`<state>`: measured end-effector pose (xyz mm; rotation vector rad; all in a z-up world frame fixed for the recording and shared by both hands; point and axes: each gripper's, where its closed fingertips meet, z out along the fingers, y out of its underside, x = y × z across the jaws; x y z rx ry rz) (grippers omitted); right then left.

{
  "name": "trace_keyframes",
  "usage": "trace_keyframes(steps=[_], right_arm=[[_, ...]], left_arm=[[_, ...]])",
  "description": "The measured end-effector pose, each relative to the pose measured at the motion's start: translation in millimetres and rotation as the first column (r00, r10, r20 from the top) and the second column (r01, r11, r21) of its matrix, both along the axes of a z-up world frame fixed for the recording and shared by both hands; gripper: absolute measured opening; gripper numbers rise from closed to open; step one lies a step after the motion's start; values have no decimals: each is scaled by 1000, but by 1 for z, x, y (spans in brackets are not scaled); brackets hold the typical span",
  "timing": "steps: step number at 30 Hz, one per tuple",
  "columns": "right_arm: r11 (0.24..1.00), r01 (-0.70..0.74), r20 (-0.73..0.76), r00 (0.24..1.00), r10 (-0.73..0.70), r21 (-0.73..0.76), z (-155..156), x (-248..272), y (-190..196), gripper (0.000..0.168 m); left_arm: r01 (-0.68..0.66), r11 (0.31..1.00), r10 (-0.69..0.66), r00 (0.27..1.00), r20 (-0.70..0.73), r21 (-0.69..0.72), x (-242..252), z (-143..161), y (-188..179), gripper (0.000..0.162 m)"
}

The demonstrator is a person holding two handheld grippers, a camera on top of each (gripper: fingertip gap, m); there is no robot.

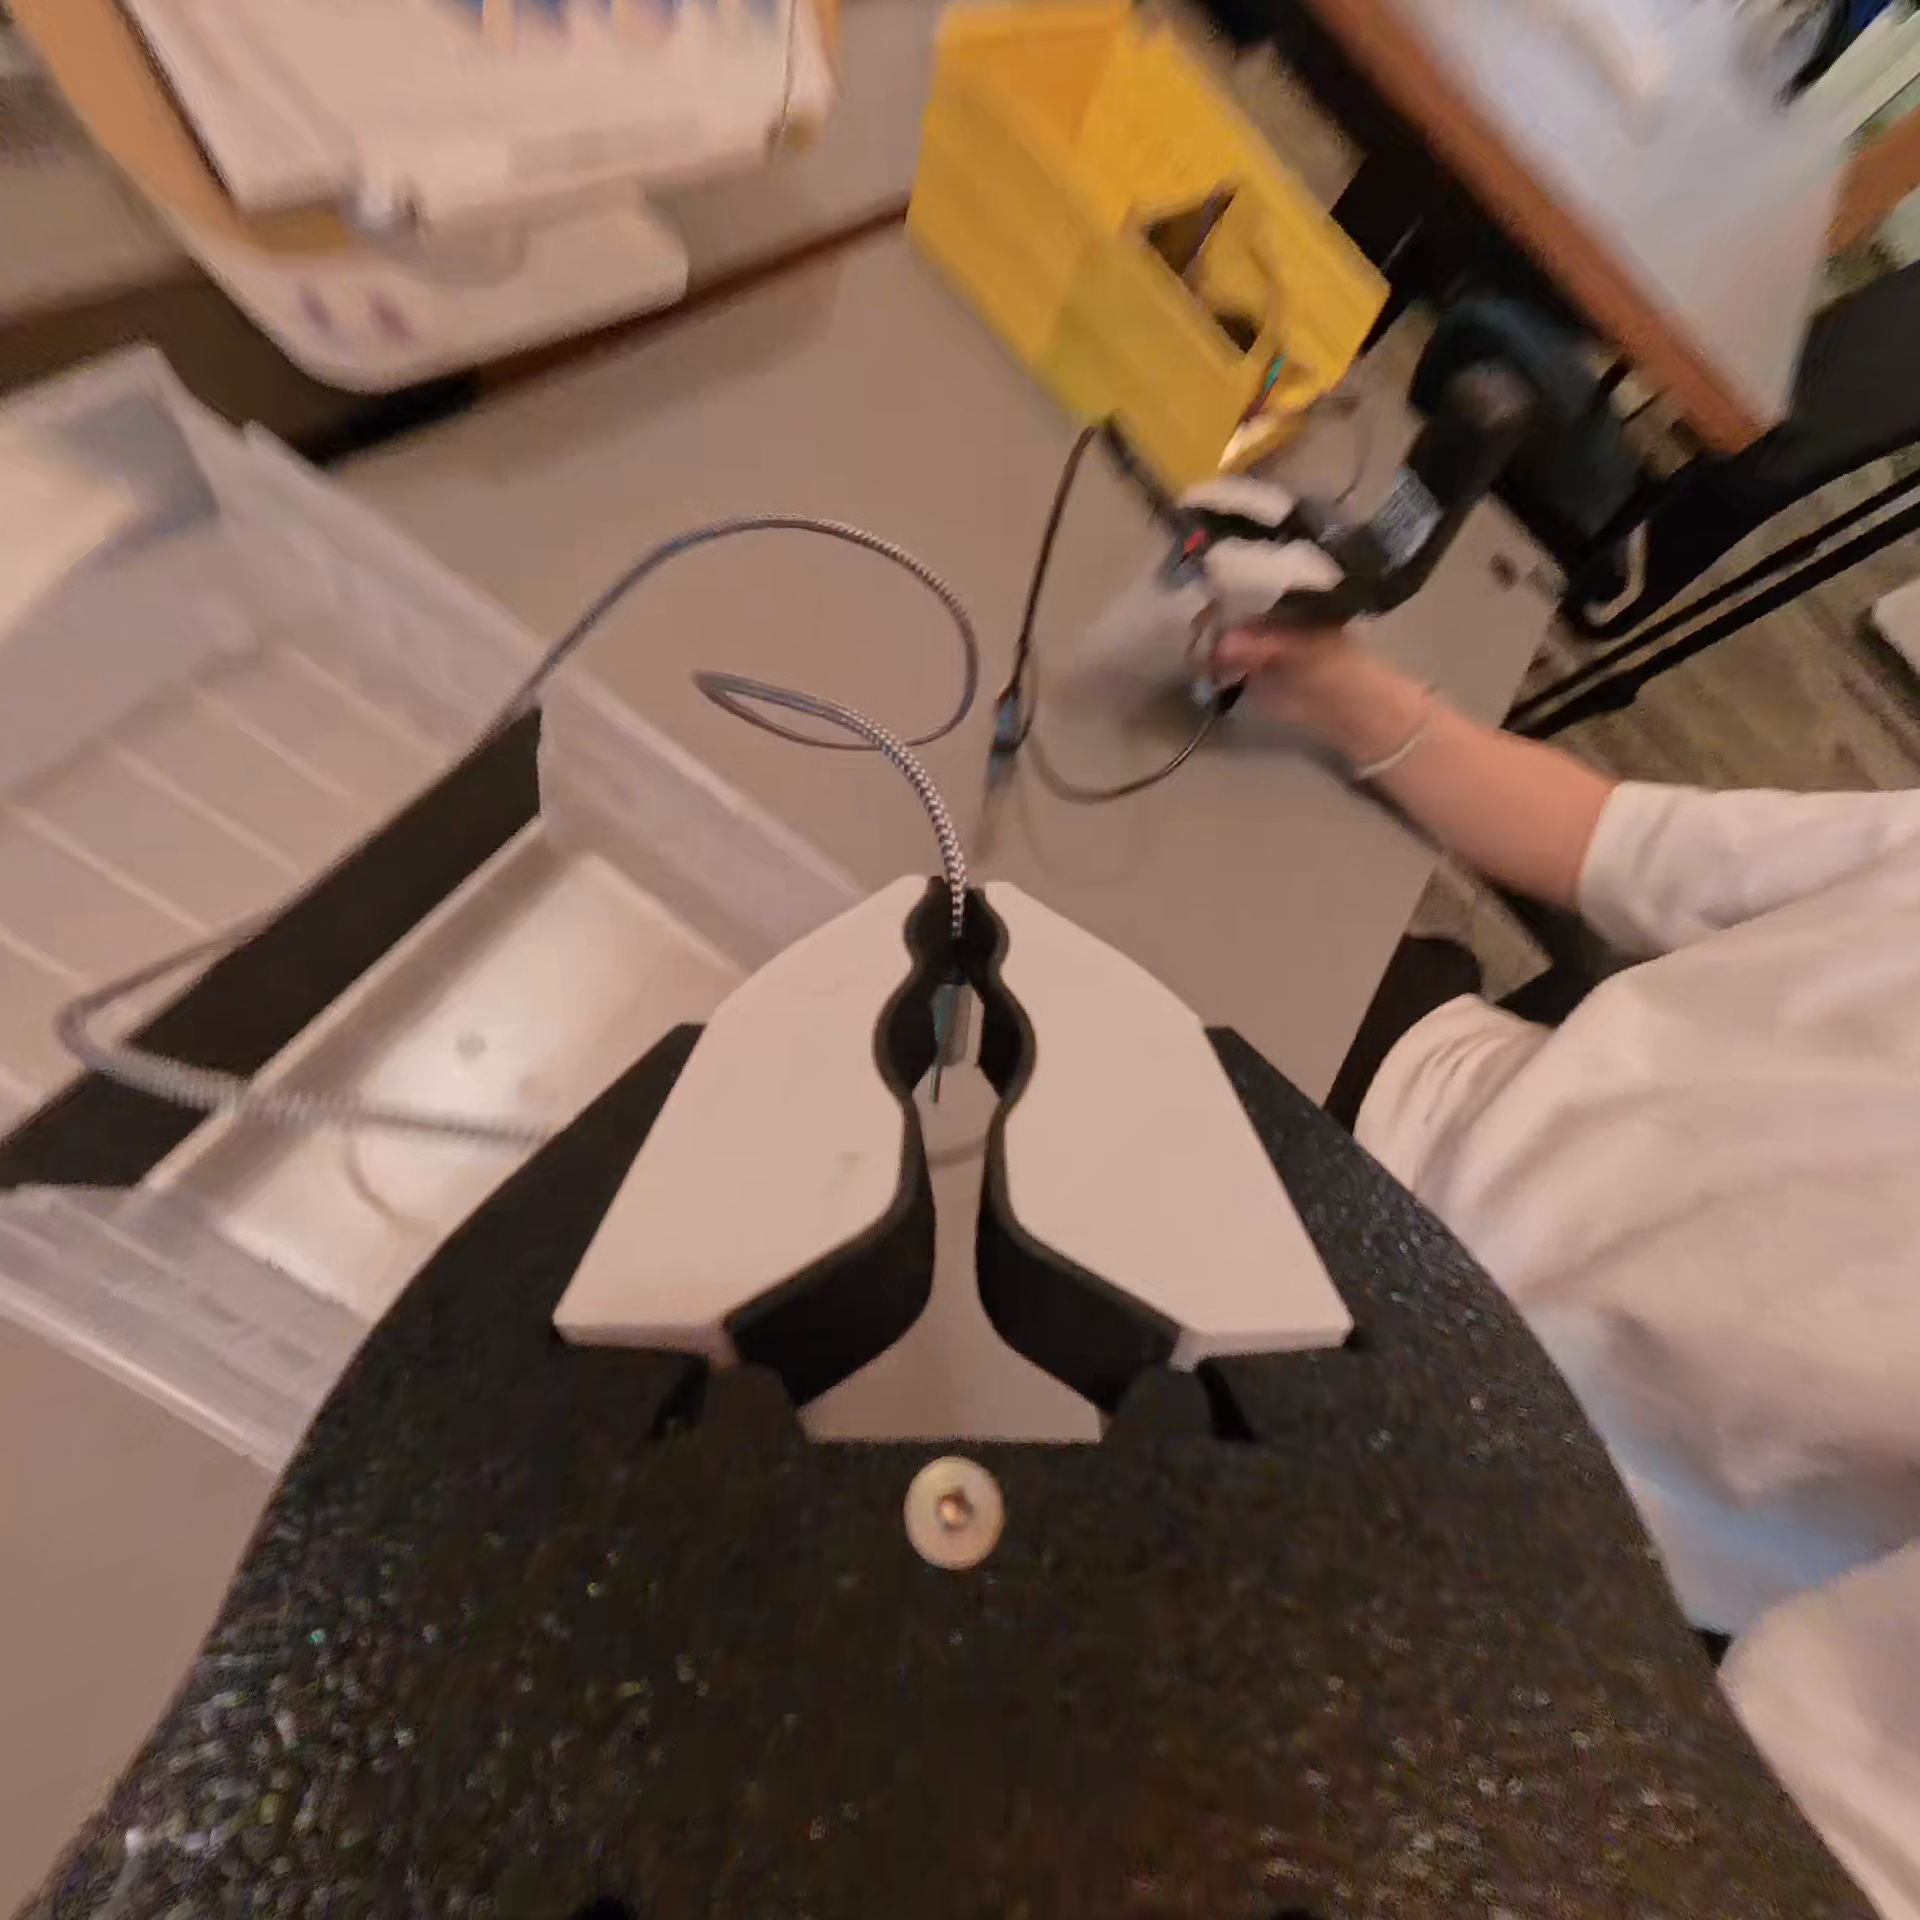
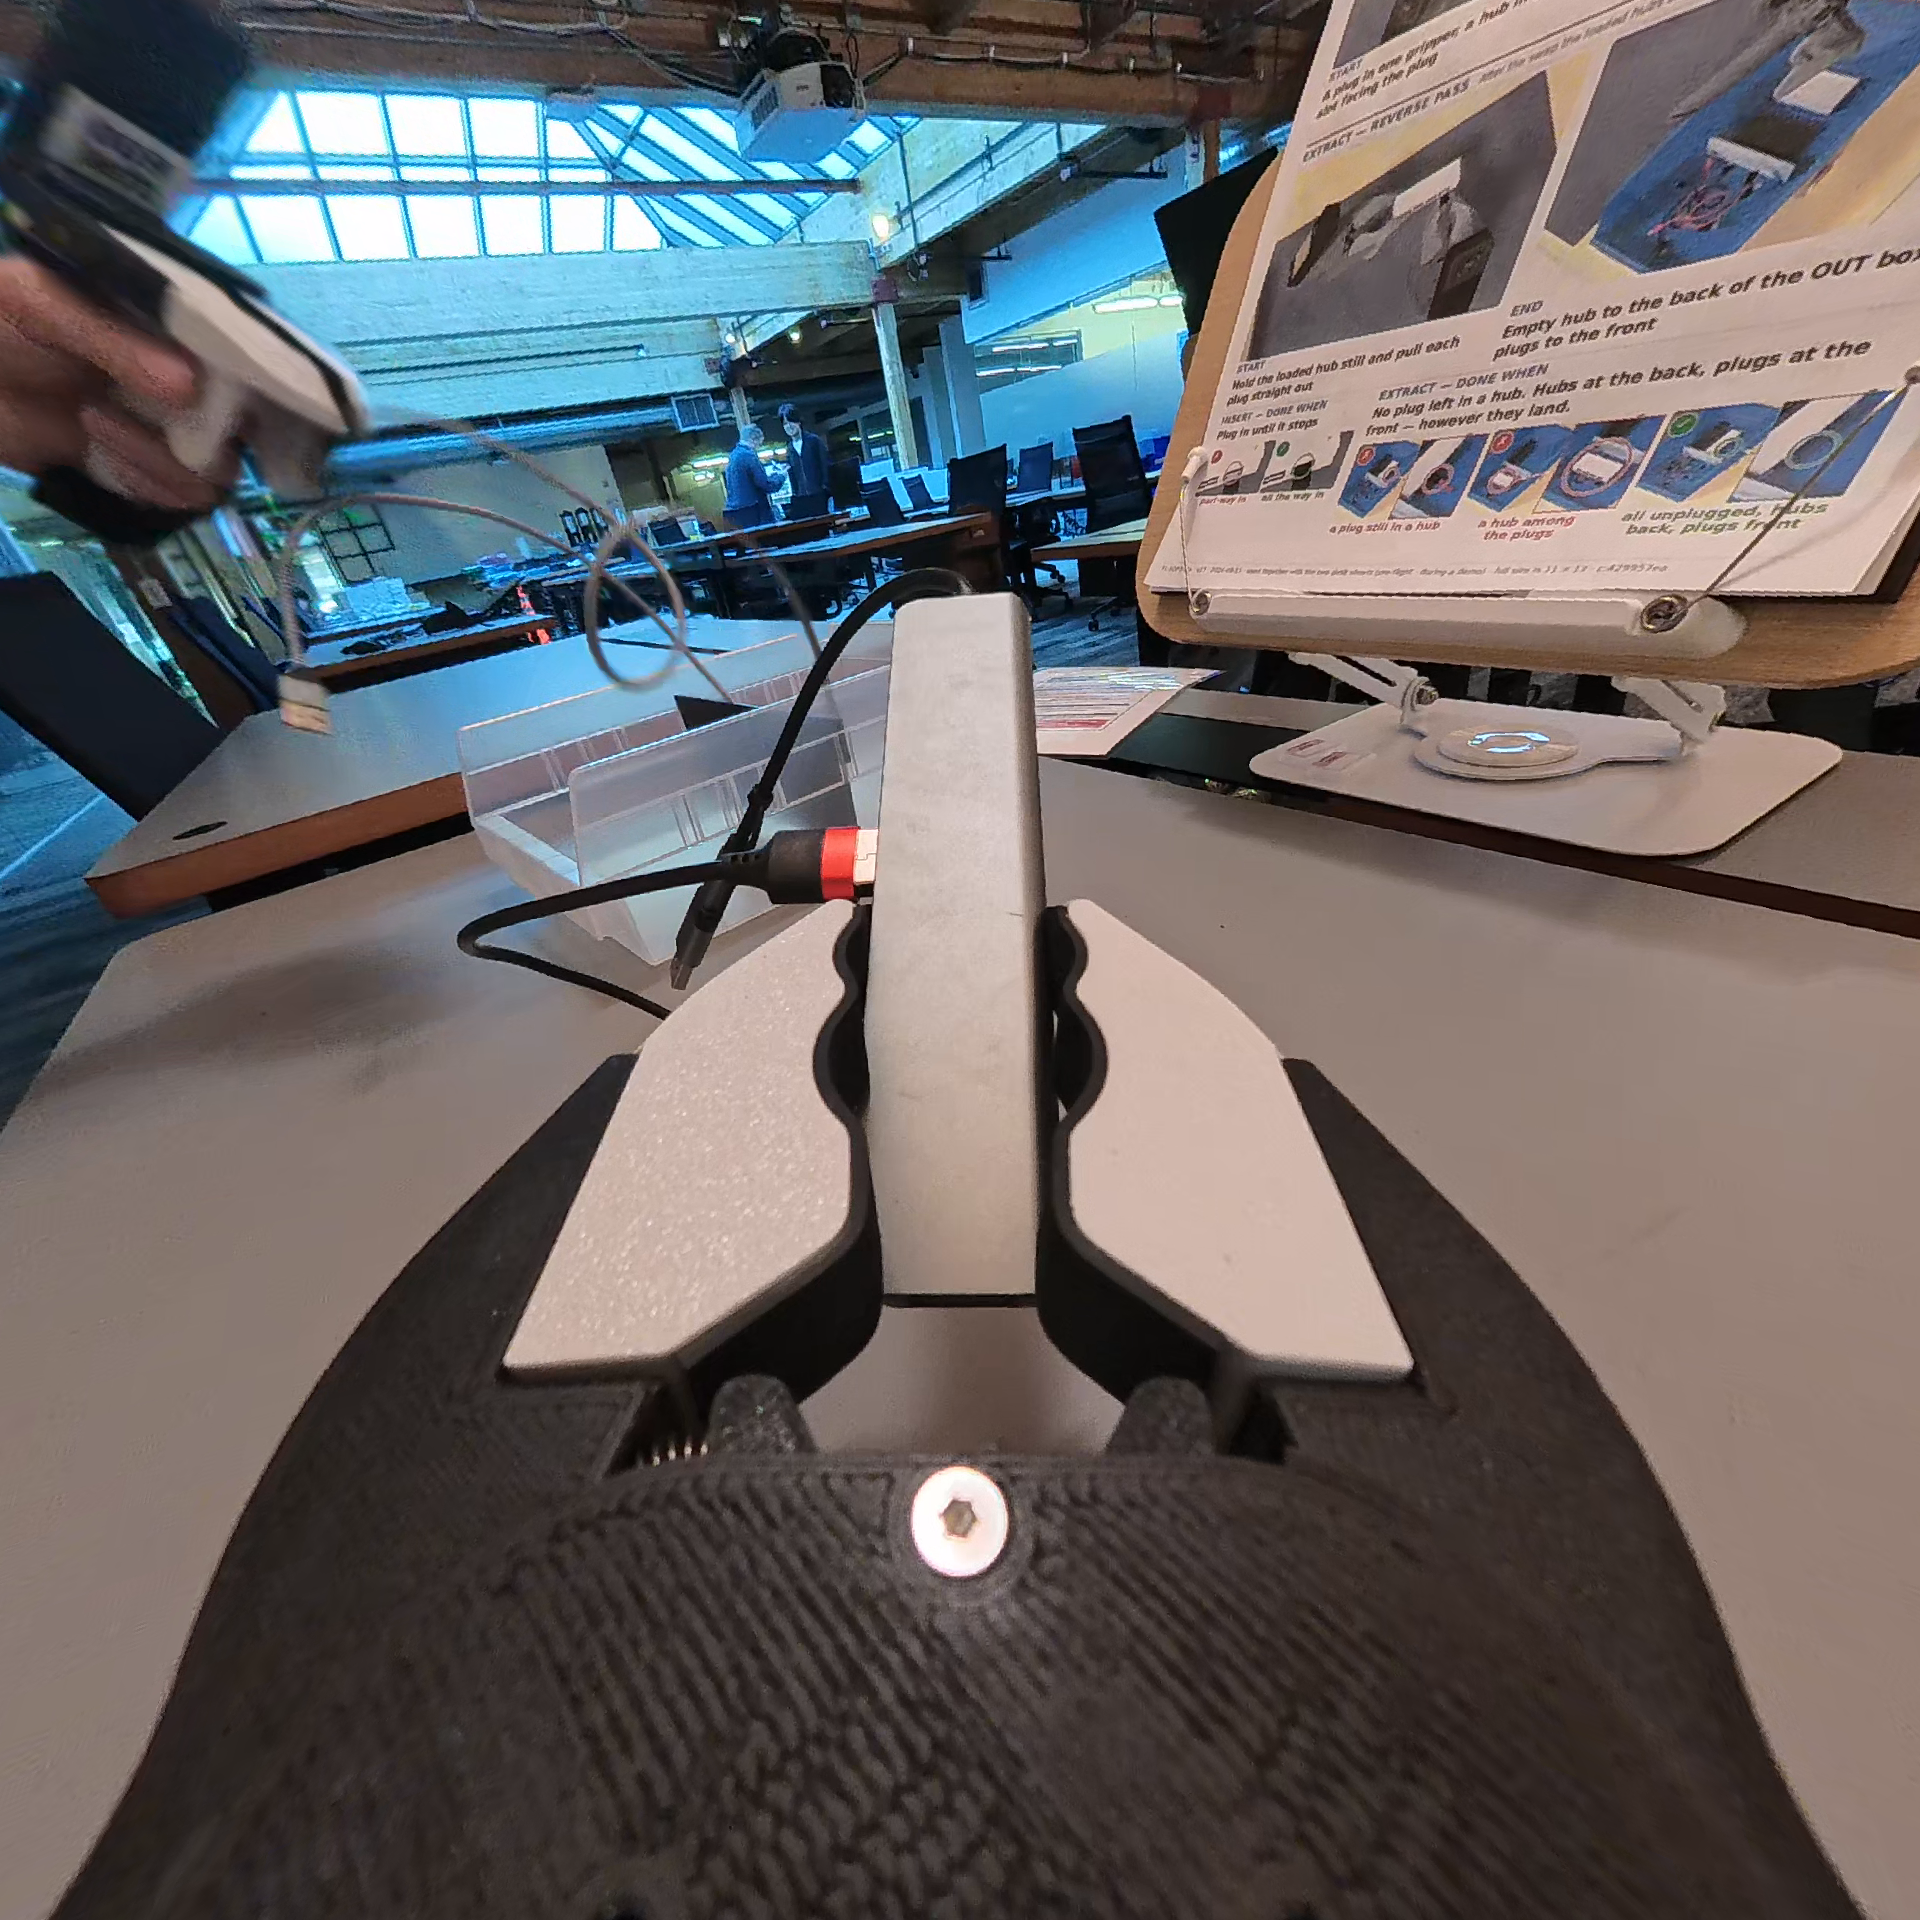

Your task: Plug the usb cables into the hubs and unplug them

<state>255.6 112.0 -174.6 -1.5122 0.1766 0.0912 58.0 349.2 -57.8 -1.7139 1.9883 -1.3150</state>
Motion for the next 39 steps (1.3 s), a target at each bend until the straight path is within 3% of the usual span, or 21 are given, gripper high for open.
trace_keyframes(steps=[5, 8, 10, 13, 16, 20, 22, 25, 28, 33, 36, 38, 39], right_arm=[[1000, 4, 7, 1000, -4, -4, 0, 0, 0, 32], [1000, 10, -2, 1000, -10, 4, 0, 1, -1, 32], [1000, 15, -13, 1000, -15, 14, 1, 3, -2, 32], [999, 19, -22, 1000, -19, 26, 2, 4, -3, 32], [999, 20, -15, 1000, -19, 27, 3, 4, -4, 32], [1000, 14, 6, 1000, -15, 17, 2, 1, -2, 32], [1000, 12, 19, 1000, -12, 15, 2, -1, -2, 32], [1000, 6, 31, 999, -6, 8, 2, -3, -1, 32], [1000, -2, 29, 1000, 2, -2, 0, -3, 0, 32], [1000, -10, 26, 1000, 10, -8, 0, -4, 1, 32], [1000, -14, 25, 1000, 14, -5, 0, -4, 1, 32], [1000, -17, 23, 1000, 17, -5, 0, -4, 1, 32], [1000, -18, 22, 1000, 18, -6, 0, -4, 1, 32]], left_arm=[[19, 1000, -22, 961, 277, 17, -19, 87, -35, 2], [6, 997, -31, 946, 322, 79, -22, 97, -62, 2], [-36, 987, -11, 957, 290, 156, -15, 75, -73, 2], [-70, 972, 34, 987, 160, 222, -2, 12, -86, 2], [1, 979, -11, 999, 48, 203, 7, -52, -118, 2], [45, 932, -17, 997, -81, 361, 17, -123, -127, 7], [115, 897, -69, 990, -120, 427, 15, -139, -125, 14], [237, 857, -161, 967, -199, 457, 0, -147, -117, 41], [317, 787, -228, 946, -229, 530, -15, -160, -102, 39], [424, 697, -229, 896, -380, 579, -40, -223, -84, 39], [315, 795, -214, 945, -245, 519, -22, -222, -96, 32], [268, 825, -163, 956, -245, 497, -16, -227, -93, 13], [257, 834, -151, 957, -246, 489, -14, -230, -93, 13]])
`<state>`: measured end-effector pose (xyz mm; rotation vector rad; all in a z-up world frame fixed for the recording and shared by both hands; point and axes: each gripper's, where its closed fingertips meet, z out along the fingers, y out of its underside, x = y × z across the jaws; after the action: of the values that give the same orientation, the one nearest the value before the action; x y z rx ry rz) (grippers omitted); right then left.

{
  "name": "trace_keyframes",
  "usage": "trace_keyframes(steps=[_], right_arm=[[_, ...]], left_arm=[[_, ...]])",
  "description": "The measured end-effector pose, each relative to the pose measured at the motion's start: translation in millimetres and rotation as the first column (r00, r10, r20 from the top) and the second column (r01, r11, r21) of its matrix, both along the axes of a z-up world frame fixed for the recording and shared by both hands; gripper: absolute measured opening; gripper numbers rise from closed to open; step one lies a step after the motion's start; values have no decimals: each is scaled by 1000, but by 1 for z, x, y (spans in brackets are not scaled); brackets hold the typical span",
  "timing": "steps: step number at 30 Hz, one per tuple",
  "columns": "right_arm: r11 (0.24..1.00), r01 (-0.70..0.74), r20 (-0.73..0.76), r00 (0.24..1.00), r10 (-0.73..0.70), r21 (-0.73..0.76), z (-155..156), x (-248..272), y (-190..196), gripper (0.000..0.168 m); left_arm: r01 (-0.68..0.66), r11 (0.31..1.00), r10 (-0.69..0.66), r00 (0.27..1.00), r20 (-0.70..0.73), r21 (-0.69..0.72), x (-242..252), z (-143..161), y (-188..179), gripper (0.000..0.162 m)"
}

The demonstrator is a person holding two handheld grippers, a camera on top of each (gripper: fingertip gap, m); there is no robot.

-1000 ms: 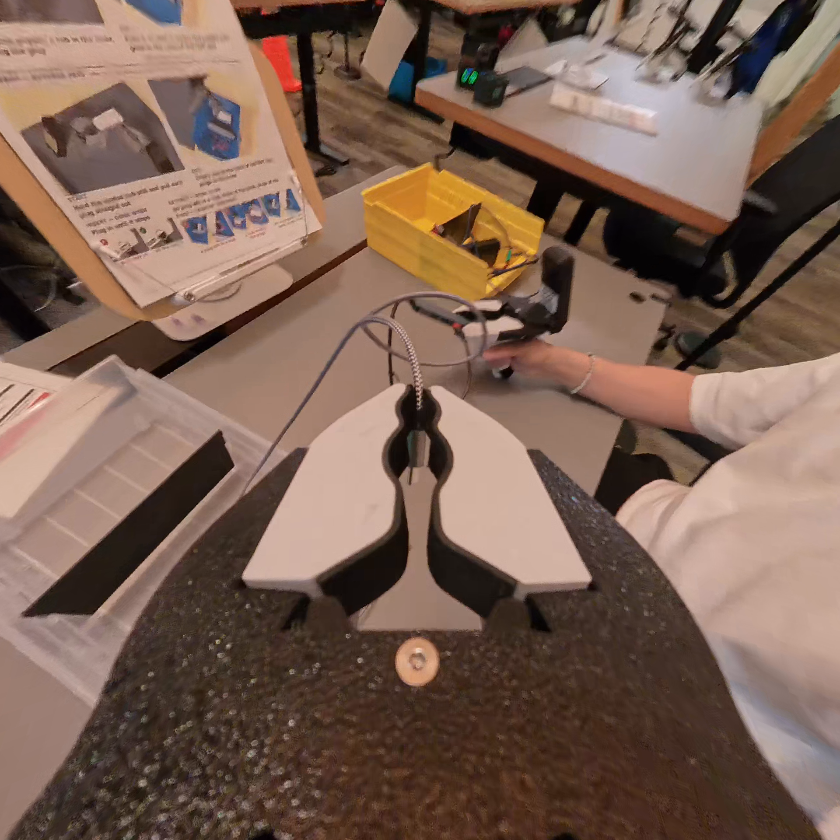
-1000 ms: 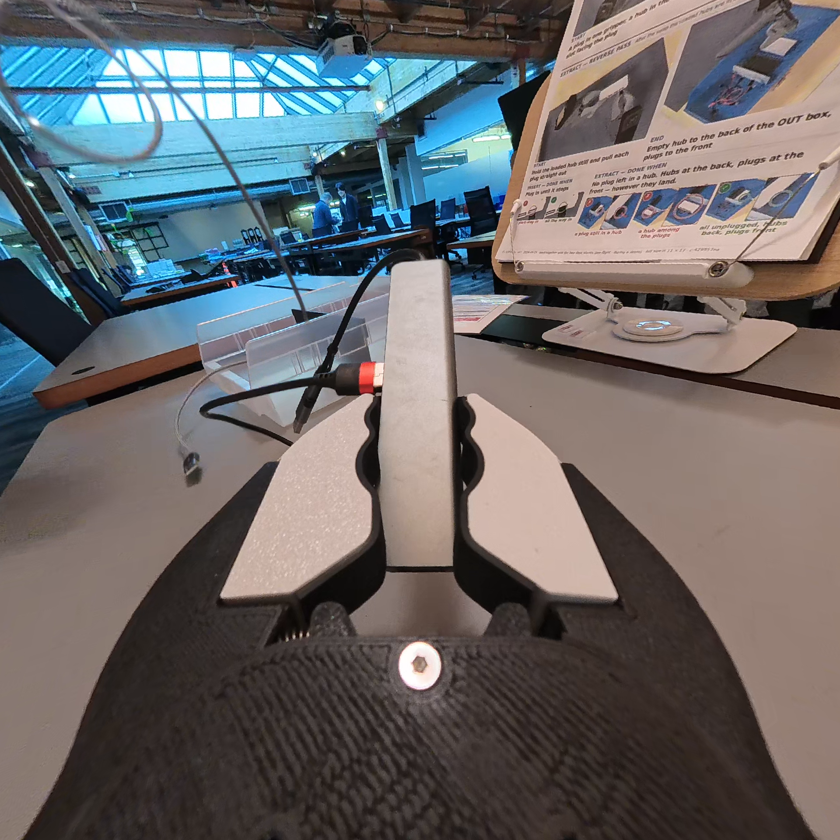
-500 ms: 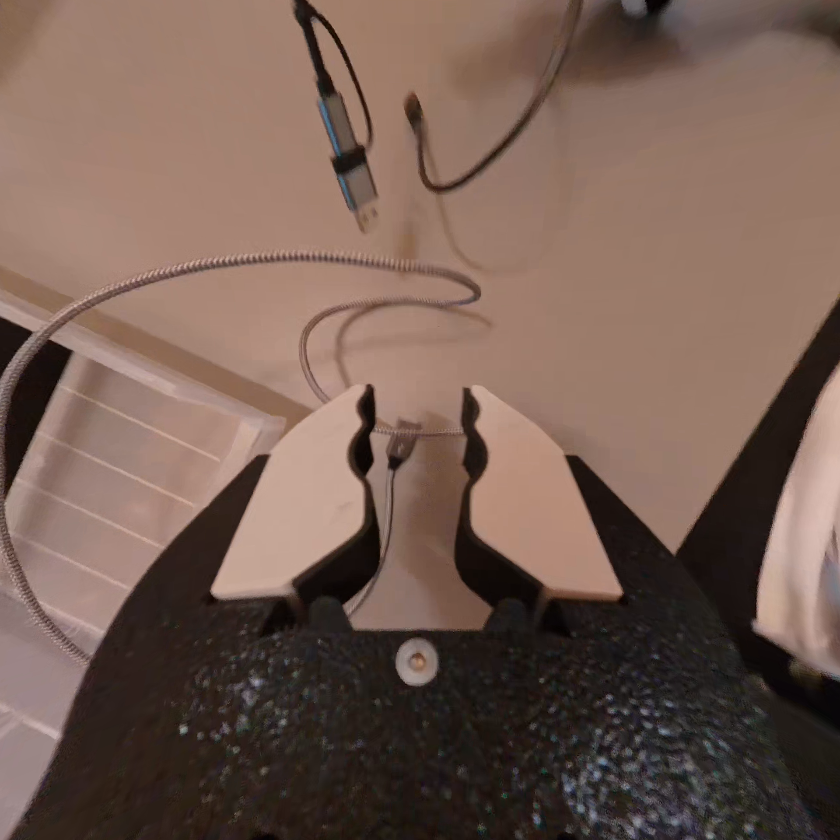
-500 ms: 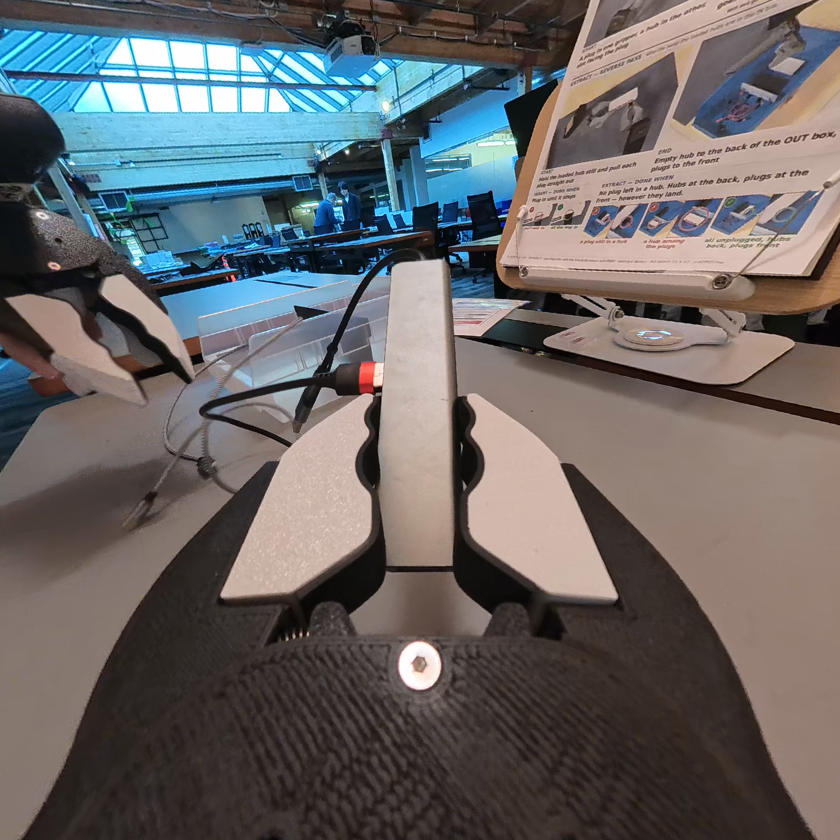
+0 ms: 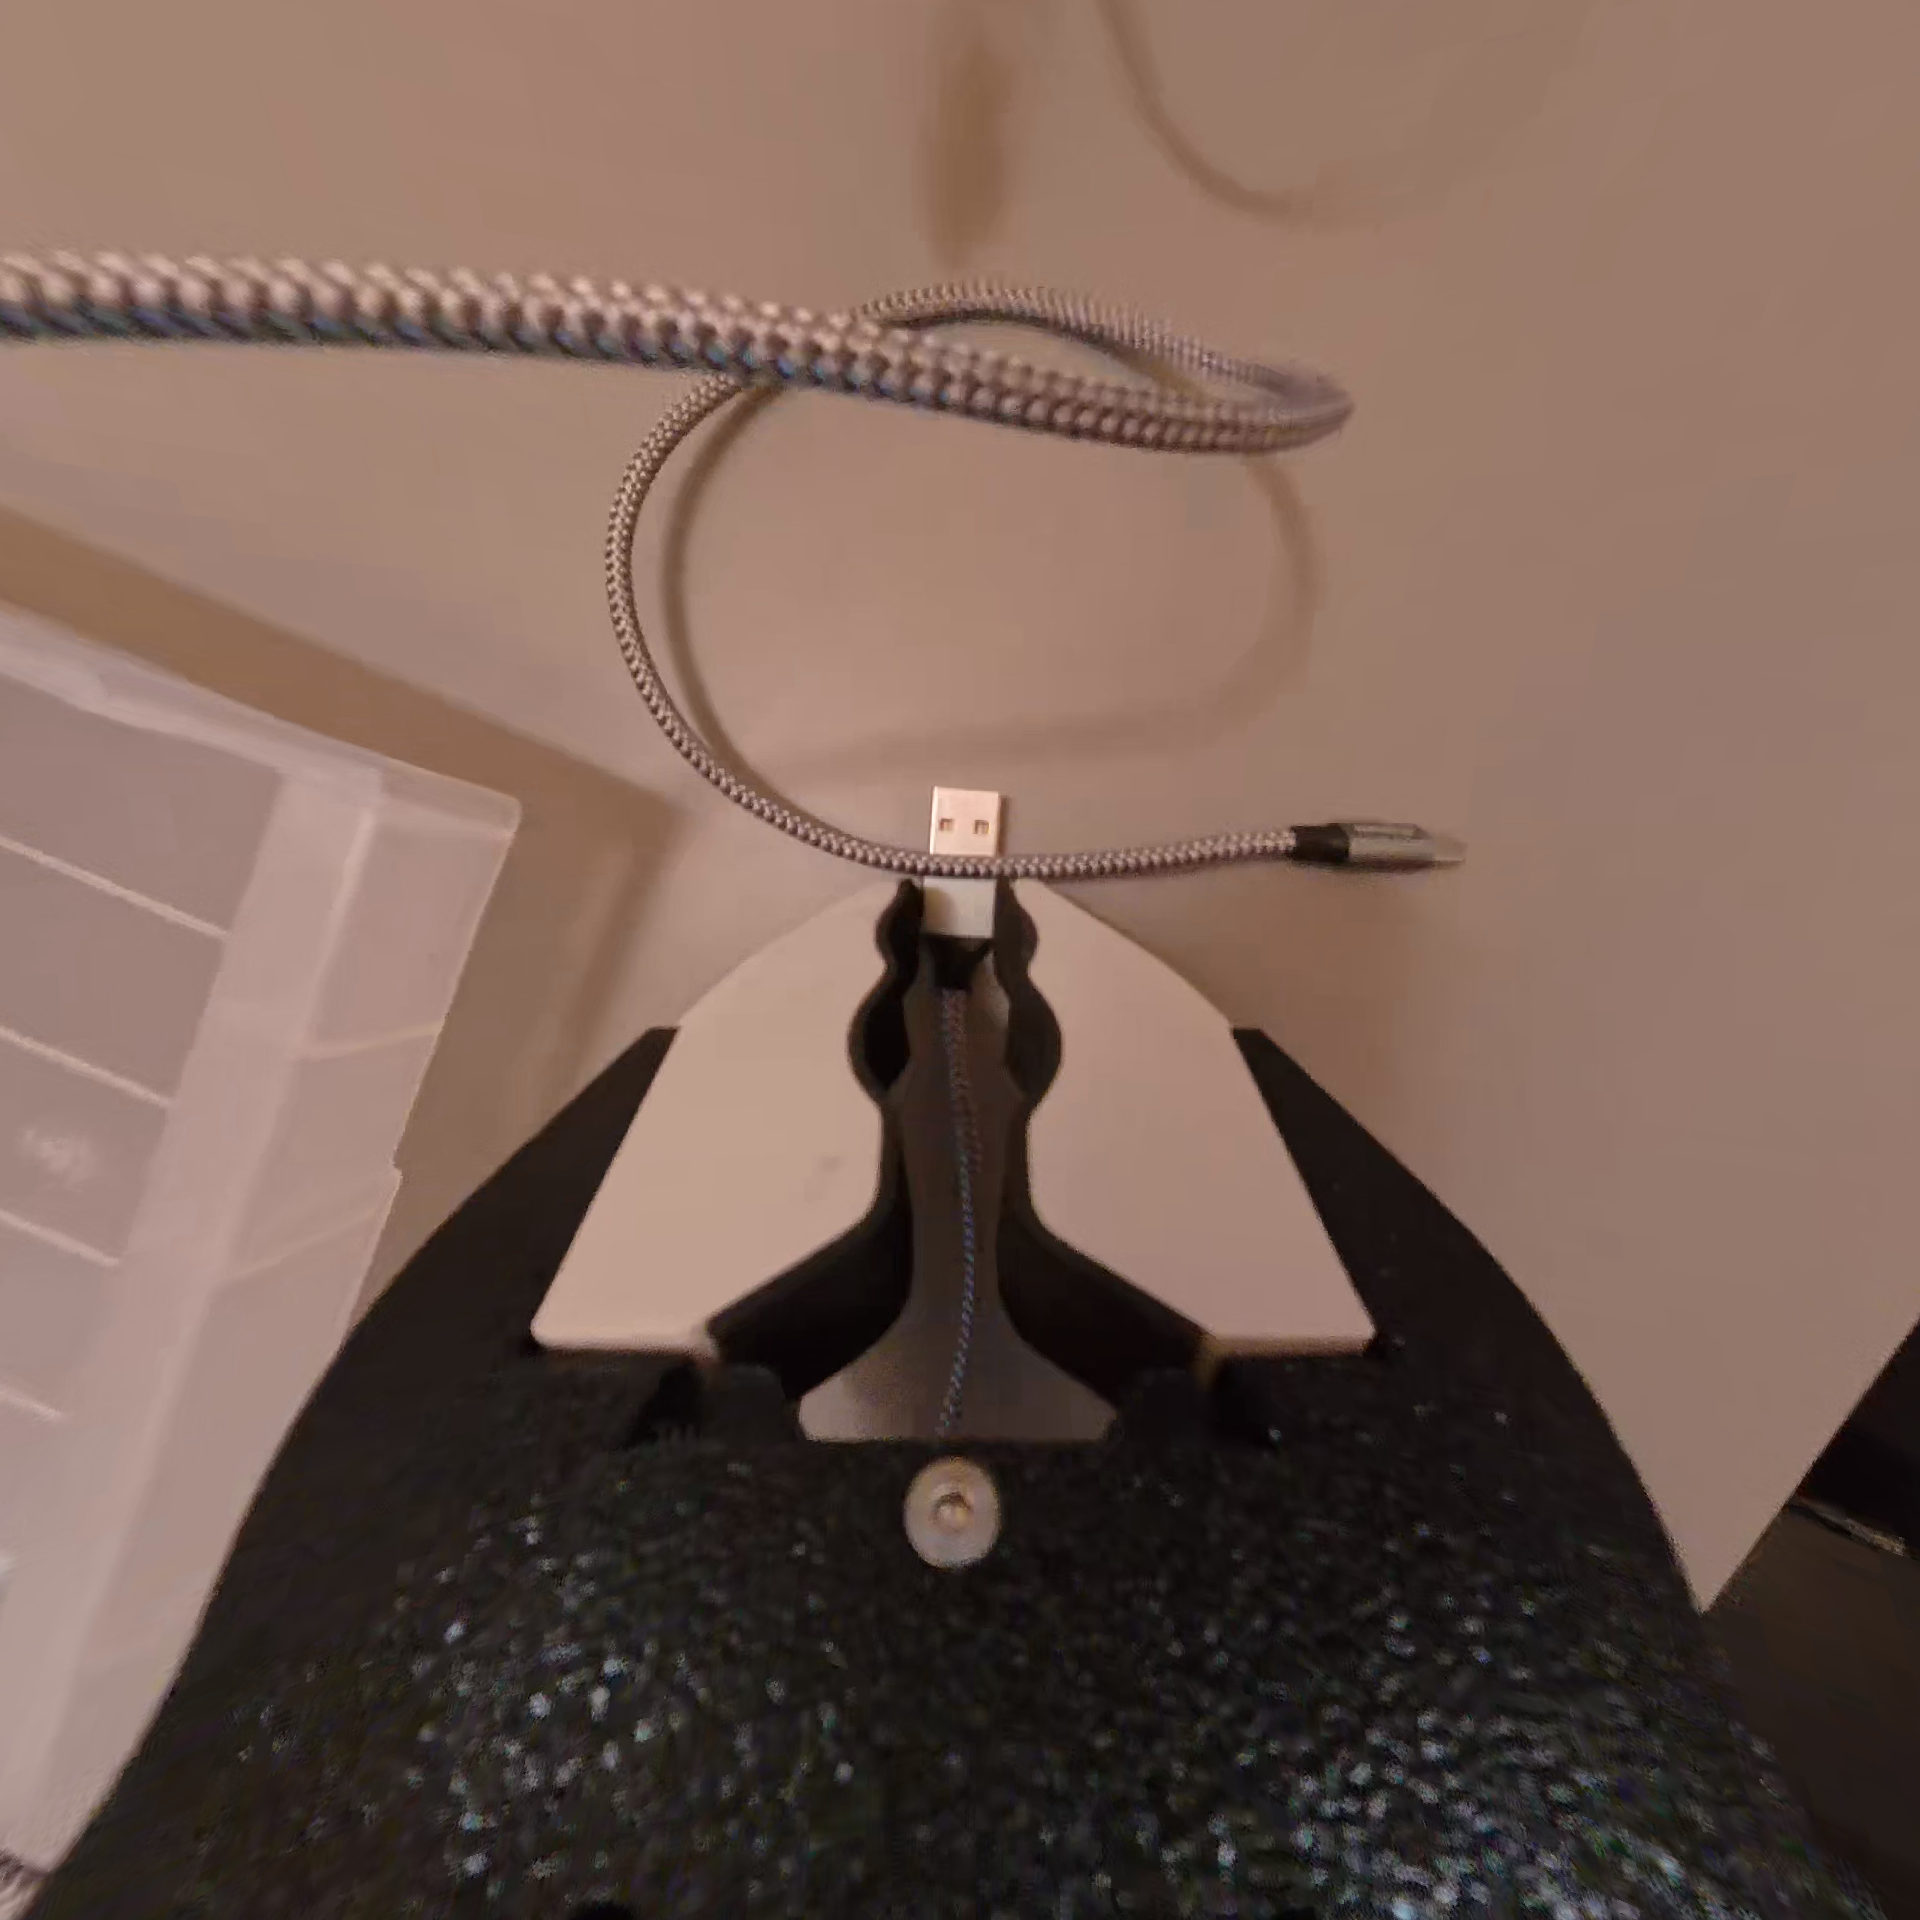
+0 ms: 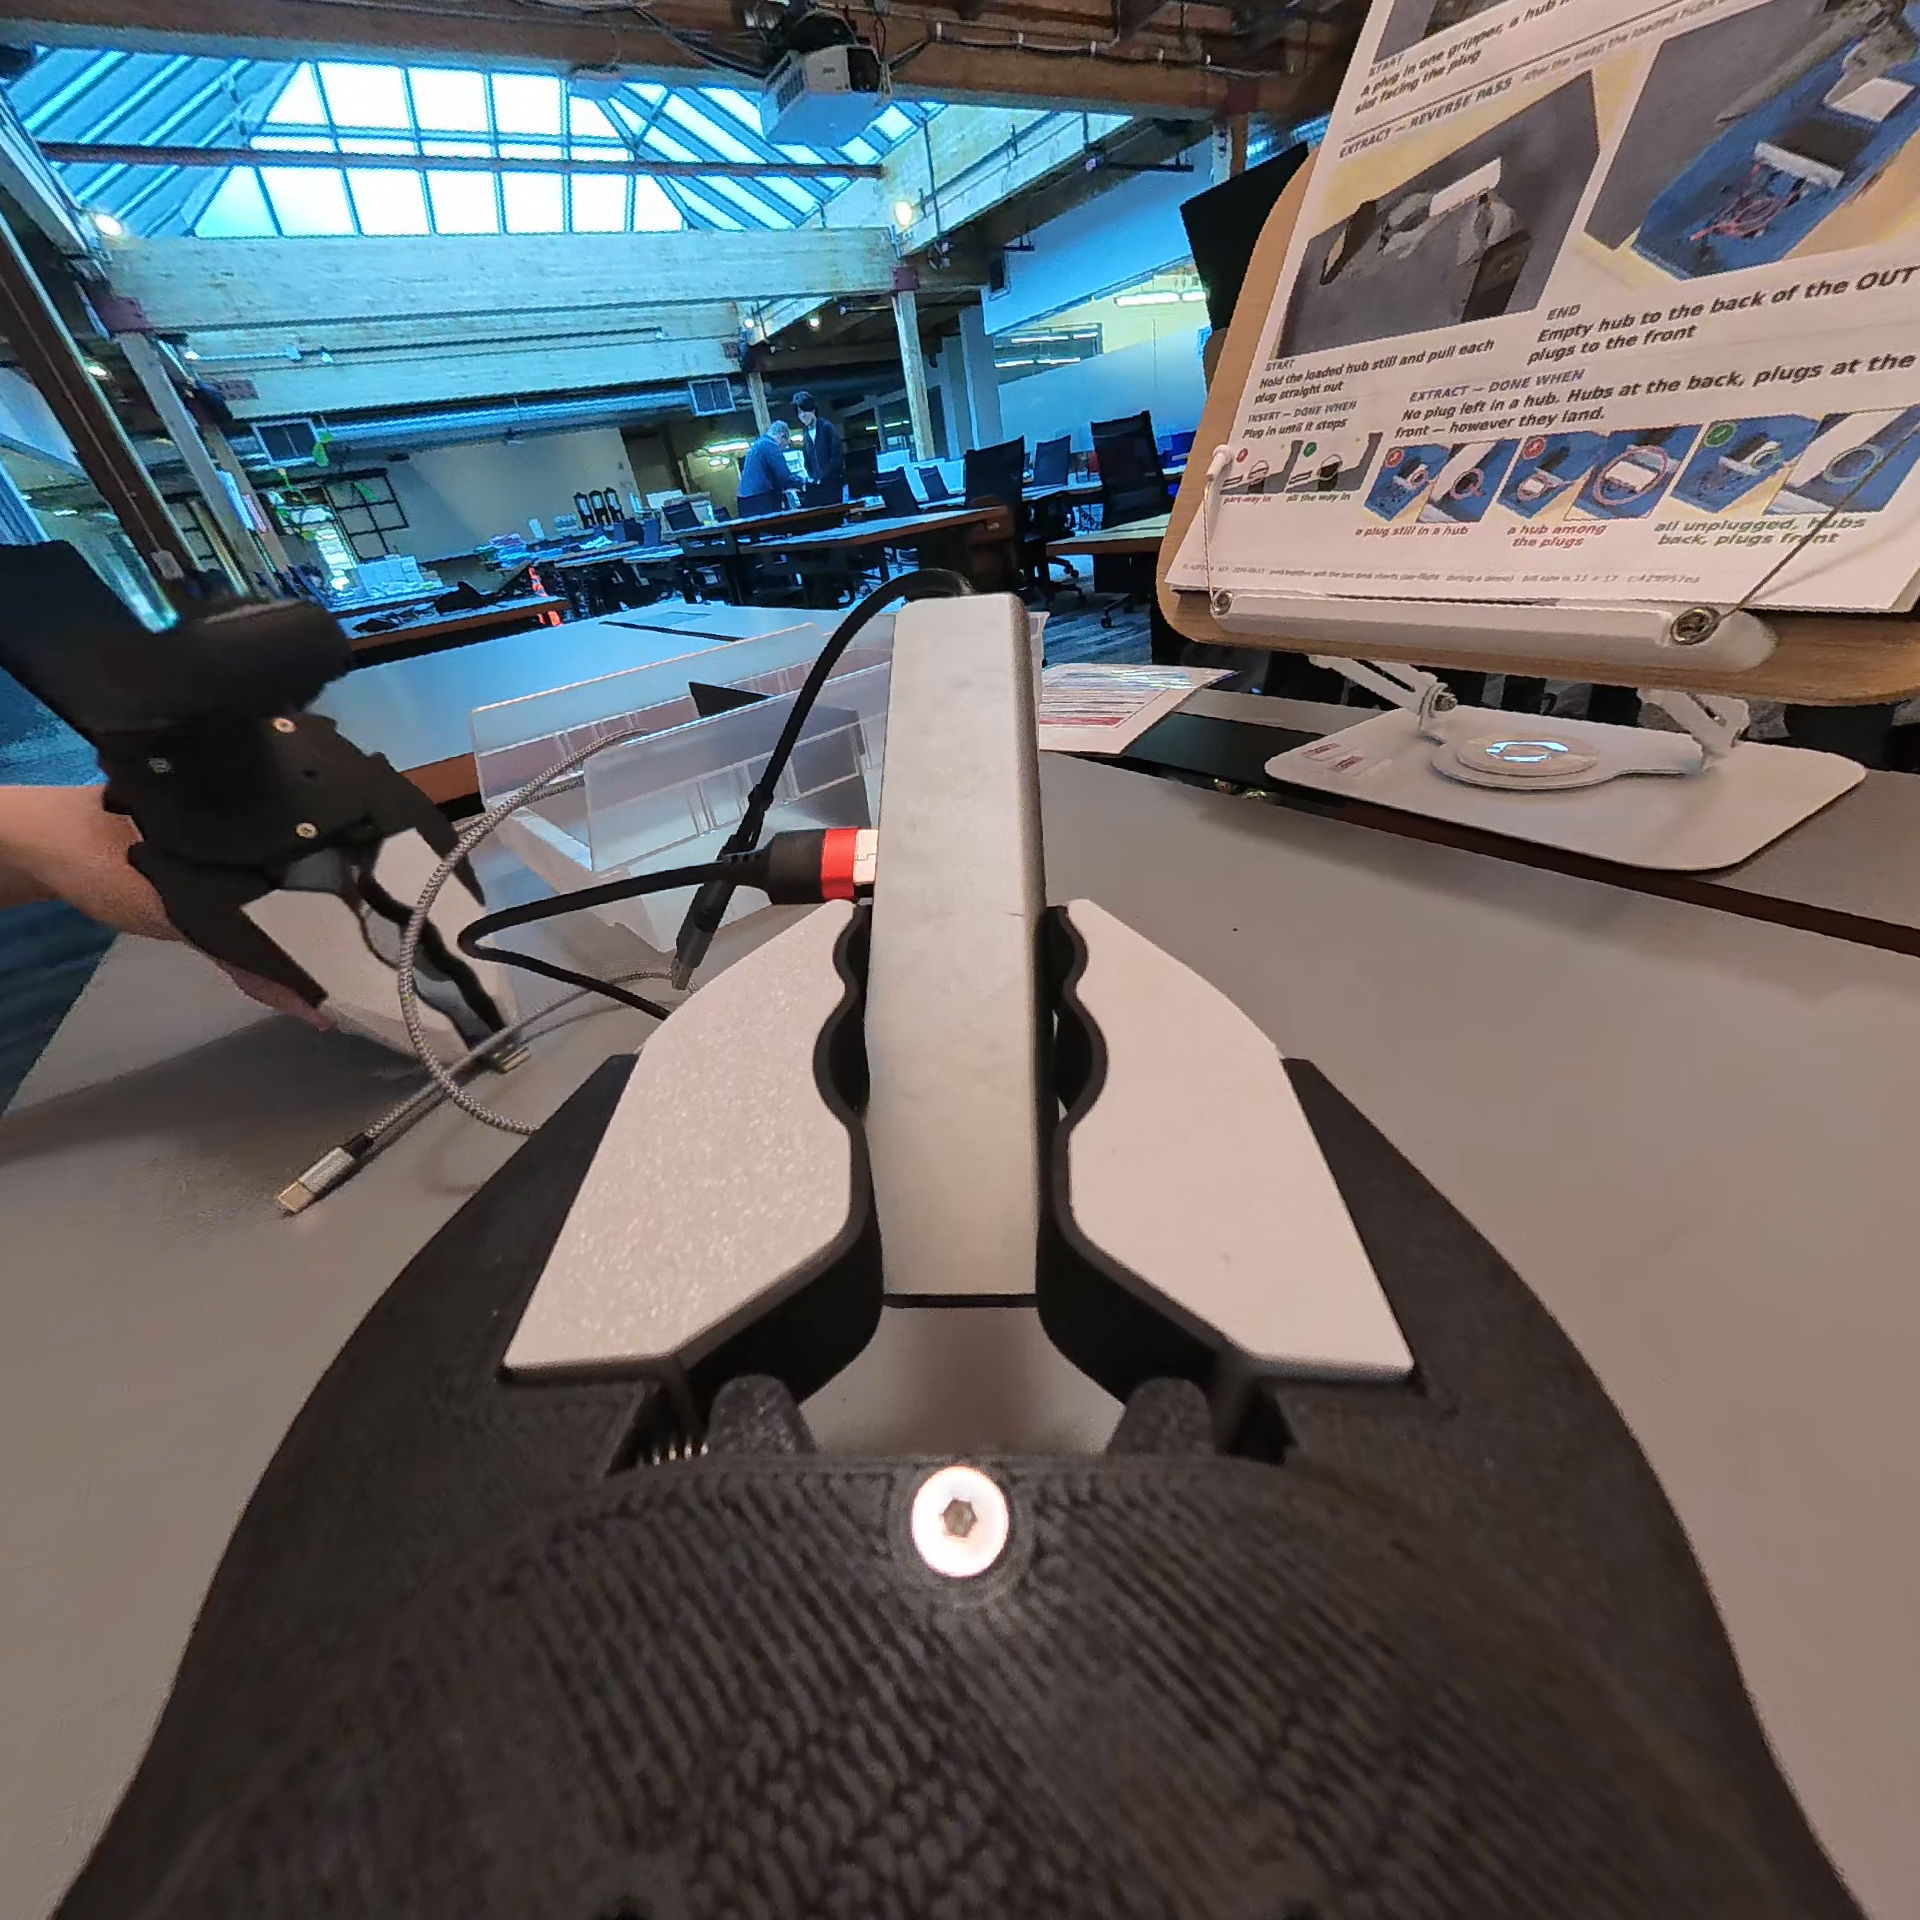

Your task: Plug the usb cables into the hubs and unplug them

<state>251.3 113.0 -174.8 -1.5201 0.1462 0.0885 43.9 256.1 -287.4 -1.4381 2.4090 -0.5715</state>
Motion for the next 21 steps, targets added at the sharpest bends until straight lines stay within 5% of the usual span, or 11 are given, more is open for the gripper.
trace_keyframes(steps=[9, 12, 17, 21], right_arm=[[1000, -9, 3, 1000, 9, -2, 0, -1, 0, 32], [1000, -15, -3, 1000, 15, 1, 0, -2, 0, 32], [1000, -14, -49, 999, 15, 26, 2, 4, -2, 32], [999, -7, -79, 997, 10, 45, 3, 8, -5, 32]], left_arm=[[-68, 992, 57, 994, -98, -108, -17, 15, -18, 13], [-47, 981, 28, 994, -101, -188, -22, 51, -35, 13], [92, 904, -50, 992, 112, -418, -7, 140, -87, 13], [105, 887, -29, 984, 173, -449, 9, 169, -109, 13]])
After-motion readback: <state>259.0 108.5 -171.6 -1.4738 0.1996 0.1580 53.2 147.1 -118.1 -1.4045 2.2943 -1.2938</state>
